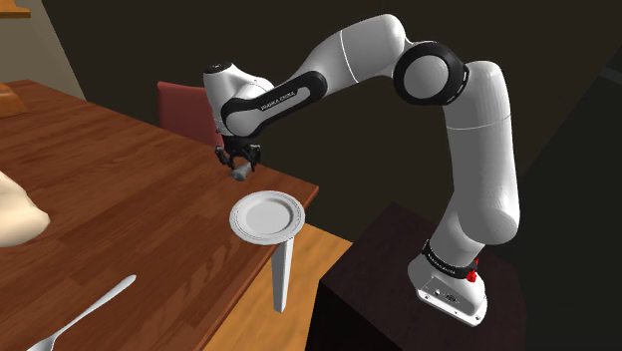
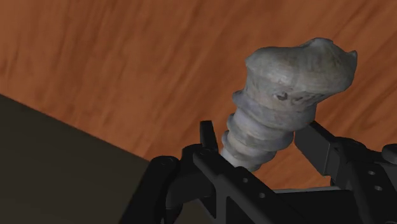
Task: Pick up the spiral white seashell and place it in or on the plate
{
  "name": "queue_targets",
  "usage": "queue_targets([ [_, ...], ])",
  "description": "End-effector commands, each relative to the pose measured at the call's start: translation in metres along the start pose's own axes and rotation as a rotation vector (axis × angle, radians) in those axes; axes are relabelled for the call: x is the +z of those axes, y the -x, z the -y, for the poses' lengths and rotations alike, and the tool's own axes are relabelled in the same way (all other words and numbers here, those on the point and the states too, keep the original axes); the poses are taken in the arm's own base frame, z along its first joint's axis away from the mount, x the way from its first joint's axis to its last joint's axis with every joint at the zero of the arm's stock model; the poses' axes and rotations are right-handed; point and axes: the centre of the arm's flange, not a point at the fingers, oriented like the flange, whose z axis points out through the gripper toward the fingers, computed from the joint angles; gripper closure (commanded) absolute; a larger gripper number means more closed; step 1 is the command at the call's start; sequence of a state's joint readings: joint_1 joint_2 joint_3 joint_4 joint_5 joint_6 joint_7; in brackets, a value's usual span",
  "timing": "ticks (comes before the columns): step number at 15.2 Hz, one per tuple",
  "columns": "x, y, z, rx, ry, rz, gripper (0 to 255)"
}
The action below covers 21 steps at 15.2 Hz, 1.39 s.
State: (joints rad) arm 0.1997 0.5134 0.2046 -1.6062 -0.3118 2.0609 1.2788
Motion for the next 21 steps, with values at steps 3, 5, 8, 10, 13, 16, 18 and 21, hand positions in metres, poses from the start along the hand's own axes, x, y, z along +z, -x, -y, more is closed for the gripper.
queue_targets([
  [3, 0.0, 0.0, 0.0, 0.0, 0.0, 0.0, 255],
  [5, 0.0, 0.0, 0.0, 0.0, 0.0, 0.0, 255],
  [8, 0.0, 0.0, 0.0, 0.0, 0.0, 0.0, 255],
  [10, -0.005, -0.001, -0.001, 0.0, 0.0, 0.0, 255],
  [13, -0.021, -0.003, -0.002, 0.0, 0.0, 0.0, 255],
  [16, -0.036, -0.005, -0.004, 0.0, 0.0, 0.0, 255],
  [18, -0.047, -0.007, -0.005, 0.0, 0.0, 0.0, 255],
  [21, -0.062, -0.009, -0.006, 0.0, 0.0, 0.0, 255],
])
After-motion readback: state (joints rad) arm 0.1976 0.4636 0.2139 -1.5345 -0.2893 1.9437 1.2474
